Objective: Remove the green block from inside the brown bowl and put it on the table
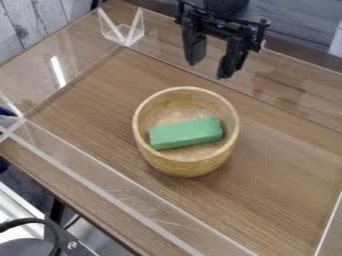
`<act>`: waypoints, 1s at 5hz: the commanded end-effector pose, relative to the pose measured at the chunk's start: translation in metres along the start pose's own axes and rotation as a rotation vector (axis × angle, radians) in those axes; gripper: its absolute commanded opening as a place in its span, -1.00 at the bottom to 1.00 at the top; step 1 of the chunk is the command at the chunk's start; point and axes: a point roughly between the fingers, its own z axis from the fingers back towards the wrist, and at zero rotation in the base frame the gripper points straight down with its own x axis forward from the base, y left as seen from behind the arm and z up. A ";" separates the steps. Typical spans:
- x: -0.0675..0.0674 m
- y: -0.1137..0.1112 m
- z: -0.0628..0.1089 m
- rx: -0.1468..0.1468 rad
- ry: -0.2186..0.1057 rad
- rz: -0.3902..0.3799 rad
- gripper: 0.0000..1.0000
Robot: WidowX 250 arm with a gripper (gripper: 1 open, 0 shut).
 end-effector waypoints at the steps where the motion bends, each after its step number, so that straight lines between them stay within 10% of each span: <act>1: -0.013 0.006 -0.010 -0.005 0.049 -0.012 -1.00; 2: -0.023 0.011 -0.029 0.009 0.076 -0.015 1.00; 5: -0.050 0.029 -0.068 -0.053 0.046 -0.198 1.00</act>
